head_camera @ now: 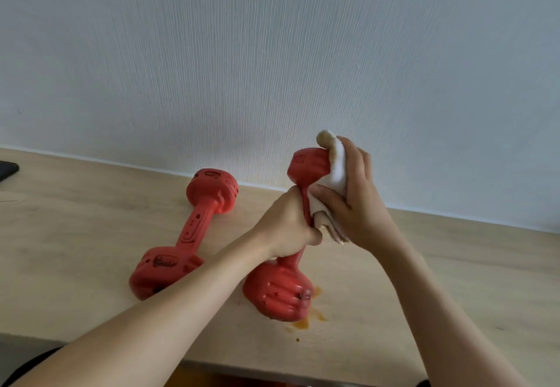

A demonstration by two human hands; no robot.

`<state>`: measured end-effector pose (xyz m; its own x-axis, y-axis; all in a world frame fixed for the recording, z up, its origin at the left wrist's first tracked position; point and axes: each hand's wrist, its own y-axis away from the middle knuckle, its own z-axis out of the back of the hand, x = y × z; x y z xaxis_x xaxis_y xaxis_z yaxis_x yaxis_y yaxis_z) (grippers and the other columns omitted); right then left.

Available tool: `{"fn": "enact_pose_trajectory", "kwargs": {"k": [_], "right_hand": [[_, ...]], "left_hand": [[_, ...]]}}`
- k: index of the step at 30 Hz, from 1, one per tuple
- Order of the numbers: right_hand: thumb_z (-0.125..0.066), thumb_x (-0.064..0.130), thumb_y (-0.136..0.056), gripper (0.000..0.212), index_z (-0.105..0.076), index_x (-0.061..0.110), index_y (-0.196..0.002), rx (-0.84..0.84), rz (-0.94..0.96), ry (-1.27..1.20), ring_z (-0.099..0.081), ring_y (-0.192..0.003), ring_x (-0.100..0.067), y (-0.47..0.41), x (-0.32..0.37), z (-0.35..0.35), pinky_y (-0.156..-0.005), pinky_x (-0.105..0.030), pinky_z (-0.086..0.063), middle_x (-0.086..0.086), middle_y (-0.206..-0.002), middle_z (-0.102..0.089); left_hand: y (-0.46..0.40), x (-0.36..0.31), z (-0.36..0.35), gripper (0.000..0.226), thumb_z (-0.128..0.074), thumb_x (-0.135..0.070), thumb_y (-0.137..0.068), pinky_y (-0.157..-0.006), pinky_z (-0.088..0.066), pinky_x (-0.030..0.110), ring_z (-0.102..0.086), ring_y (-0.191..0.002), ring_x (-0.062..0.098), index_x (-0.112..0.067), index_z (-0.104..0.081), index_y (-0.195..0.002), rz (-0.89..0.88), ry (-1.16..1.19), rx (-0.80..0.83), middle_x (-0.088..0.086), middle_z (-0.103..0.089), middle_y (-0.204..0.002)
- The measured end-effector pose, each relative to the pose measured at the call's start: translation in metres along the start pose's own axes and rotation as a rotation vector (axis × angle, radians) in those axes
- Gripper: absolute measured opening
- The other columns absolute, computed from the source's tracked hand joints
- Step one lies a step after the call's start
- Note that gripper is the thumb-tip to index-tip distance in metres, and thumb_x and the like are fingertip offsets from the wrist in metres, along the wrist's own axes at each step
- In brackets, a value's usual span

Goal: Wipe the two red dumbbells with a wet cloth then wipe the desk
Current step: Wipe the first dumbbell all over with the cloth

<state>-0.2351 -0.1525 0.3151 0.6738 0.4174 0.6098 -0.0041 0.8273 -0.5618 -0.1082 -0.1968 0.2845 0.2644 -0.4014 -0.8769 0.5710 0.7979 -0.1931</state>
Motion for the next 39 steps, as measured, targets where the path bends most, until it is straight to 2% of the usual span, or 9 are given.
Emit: {"fn": "enact_pose_trajectory", "kwargs": {"k": [5, 11, 15, 18, 20, 23, 30, 35, 39], "right_hand": [[-0.065, 0.029, -0.082, 0.076, -0.022, 0.013, -0.143, 0.022, 0.027, -0.18, -0.033, -0.135, -0.018, 0.006, -0.019, 0.015, -0.112, -0.036, -0.03, -0.004, -0.143, -0.033], [-0.071, 0.024, -0.074, 0.078, -0.028, 0.012, -0.138, 0.021, 0.018, -0.248, -0.041, -0.129, -0.006, 0.008, -0.019, 0.023, -0.102, -0.017, -0.035, 0.022, -0.136, -0.041], [-0.076, 0.022, -0.072, 0.074, -0.038, 0.016, -0.135, -0.06, -0.035, -0.158, -0.049, -0.122, -0.004, 0.01, -0.015, 0.027, -0.1, -0.02, -0.039, 0.014, -0.133, -0.05], [-0.078, 0.023, -0.072, 0.07, -0.042, 0.023, -0.131, -0.108, -0.065, -0.058, -0.051, -0.114, 0.003, 0.007, -0.005, 0.021, -0.094, -0.012, -0.039, 0.006, -0.126, -0.055], [-0.078, 0.023, -0.072, 0.069, -0.042, 0.024, -0.132, -0.12, -0.047, 0.002, -0.049, -0.107, 0.01, 0.003, 0.002, 0.015, -0.089, -0.005, -0.036, 0.004, -0.124, -0.053], [-0.076, 0.027, -0.075, 0.07, -0.041, 0.017, -0.135, -0.137, -0.013, 0.089, -0.049, -0.104, 0.003, 0.0, 0.012, 0.001, -0.084, 0.0, -0.035, 0.001, -0.127, -0.047], [-0.067, 0.035, -0.079, 0.075, -0.029, 0.012, -0.14, -0.121, 0.057, 0.047, -0.044, -0.109, 0.0, 0.003, 0.011, -0.006, -0.089, 0.0, -0.033, 0.005, -0.128, -0.031], [-0.067, 0.048, -0.076, 0.085, -0.026, 0.011, -0.141, -0.014, 0.052, -0.132, -0.037, -0.132, -0.017, 0.005, -0.01, 0.01, -0.109, -0.036, -0.035, -0.009, -0.139, -0.036], [-0.068, 0.045, -0.077, 0.085, -0.024, 0.008, -0.14, 0.009, 0.05, -0.197, -0.037, -0.133, -0.01, 0.009, -0.017, 0.021, -0.107, -0.021, -0.031, 0.008, -0.142, -0.036]], "left_hand": [[0.001, -0.009, 0.003, 0.037, -0.06, -0.003, -0.055, -0.051, -0.037, 0.02, -0.046, -0.055, 0.002, -0.016, -0.044, -0.085, -0.038, 0.206, 0.124, -0.008, -0.049, -0.066], [0.005, -0.01, 0.005, 0.028, -0.057, 0.009, -0.058, -0.054, -0.039, 0.019, -0.046, -0.056, 0.004, -0.014, -0.047, -0.072, -0.041, 0.369, 0.333, -0.013, -0.05, -0.059], [-0.002, -0.02, 0.011, 0.033, -0.062, 0.013, -0.066, -0.052, -0.04, 0.016, -0.046, -0.052, 0.002, -0.016, -0.047, -0.072, 0.029, 0.189, 0.363, -0.015, -0.05, -0.055], [-0.004, -0.028, 0.014, 0.022, -0.074, -0.01, -0.067, -0.058, -0.045, 0.027, -0.056, -0.059, 0.01, -0.014, -0.055, -0.078, 0.051, -0.188, 0.222, -0.006, -0.059, -0.064], [0.002, -0.029, 0.008, 0.036, -0.077, -0.029, -0.065, -0.064, -0.048, 0.032, -0.063, -0.075, 0.016, -0.014, -0.057, -0.09, 0.069, -0.406, 0.036, -0.002, -0.065, -0.08], [0.014, -0.026, -0.002, 0.048, -0.077, -0.034, -0.067, -0.064, -0.042, 0.03, -0.061, -0.085, 0.022, -0.011, -0.051, -0.1, 0.112, -0.469, -0.21, 0.0, -0.061, -0.091], [0.008, -0.01, 0.004, 0.022, -0.066, 0.0, -0.065, -0.056, -0.047, 0.036, -0.062, -0.066, 0.02, -0.009, -0.057, -0.083, -0.095, -0.041, -0.089, 0.009, -0.065, -0.073], [0.007, -0.007, 0.004, 0.034, -0.062, -0.001, -0.059, -0.054, -0.039, 0.034, -0.047, -0.064, 0.013, -0.006, -0.048, -0.09, -0.067, 0.193, 0.06, 0.005, -0.05, -0.071], [0.007, -0.013, 0.003, 0.026, -0.058, 0.005, -0.061, -0.057, -0.035, 0.026, -0.043, -0.065, 0.017, -0.007, -0.046, -0.081, -0.081, 0.353, 0.237, 0.007, -0.044, -0.069]]}}
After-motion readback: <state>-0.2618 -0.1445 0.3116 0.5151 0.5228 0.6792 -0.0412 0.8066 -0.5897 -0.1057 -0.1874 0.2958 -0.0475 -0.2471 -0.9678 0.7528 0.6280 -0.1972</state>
